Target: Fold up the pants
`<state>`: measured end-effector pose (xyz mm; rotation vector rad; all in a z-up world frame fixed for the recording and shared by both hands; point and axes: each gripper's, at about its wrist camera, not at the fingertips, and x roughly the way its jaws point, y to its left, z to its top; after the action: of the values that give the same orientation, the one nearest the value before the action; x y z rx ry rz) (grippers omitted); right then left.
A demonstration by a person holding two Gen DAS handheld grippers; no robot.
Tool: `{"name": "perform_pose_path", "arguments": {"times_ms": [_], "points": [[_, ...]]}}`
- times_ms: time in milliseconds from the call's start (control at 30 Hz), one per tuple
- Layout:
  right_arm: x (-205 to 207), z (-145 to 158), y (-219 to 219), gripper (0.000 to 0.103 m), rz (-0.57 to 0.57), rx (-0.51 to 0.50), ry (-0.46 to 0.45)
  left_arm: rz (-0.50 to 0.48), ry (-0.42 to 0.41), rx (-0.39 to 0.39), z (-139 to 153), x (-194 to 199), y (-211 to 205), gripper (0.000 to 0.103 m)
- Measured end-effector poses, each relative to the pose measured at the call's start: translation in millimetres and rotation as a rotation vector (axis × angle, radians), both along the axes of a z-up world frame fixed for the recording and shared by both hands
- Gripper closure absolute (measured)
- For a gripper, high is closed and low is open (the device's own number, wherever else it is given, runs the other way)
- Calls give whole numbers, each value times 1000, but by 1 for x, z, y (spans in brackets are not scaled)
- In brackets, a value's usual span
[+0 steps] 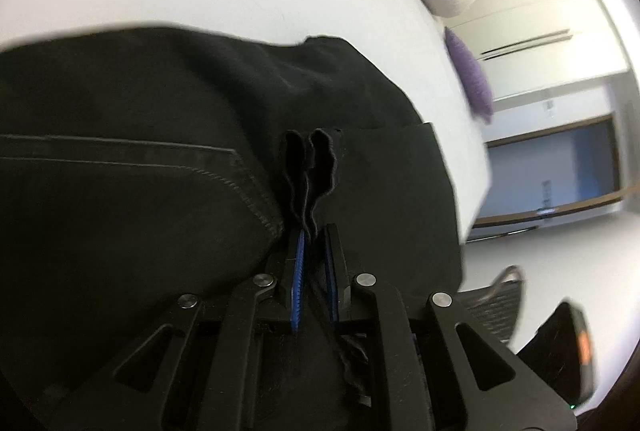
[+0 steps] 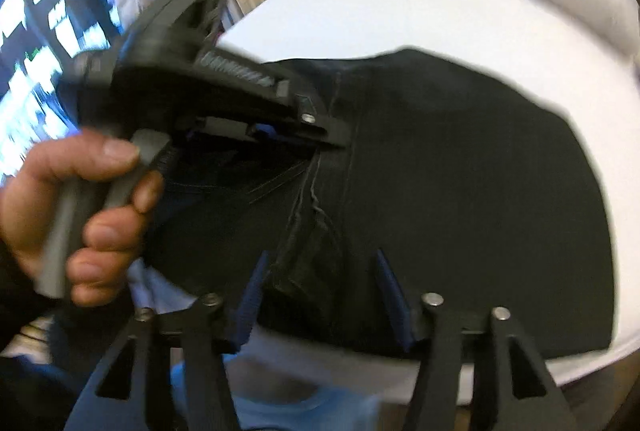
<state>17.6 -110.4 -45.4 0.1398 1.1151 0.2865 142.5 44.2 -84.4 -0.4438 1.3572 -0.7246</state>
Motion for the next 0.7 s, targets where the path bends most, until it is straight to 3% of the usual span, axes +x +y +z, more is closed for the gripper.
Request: {"name": "perform_pose_path", "arguments": {"times_ms": [67, 133, 267, 367, 500, 567, 700], "points": [[-7, 8, -27, 48, -27, 130, 24, 1, -100, 136, 21, -3, -9, 94], [-11, 14, -64, 61, -81, 255, 37, -7, -202, 238, 41, -10, -9, 94], [0, 17, -146, 70, -267, 433, 35, -69, -307, 271, 63, -23, -29, 94], [28, 20, -194, 70, -288, 558, 16, -155, -303, 279, 51, -31, -50, 94], [79, 8, -225, 70, -263, 652, 49, -186, -254, 291, 18, -35, -64, 94], [106, -9, -236, 70, -250, 709, 99, -193, -262, 278, 17, -34, -60, 94], [132, -53, -251, 75, -285, 708, 220, -206, -288, 318, 19, -37, -63, 94]]}}
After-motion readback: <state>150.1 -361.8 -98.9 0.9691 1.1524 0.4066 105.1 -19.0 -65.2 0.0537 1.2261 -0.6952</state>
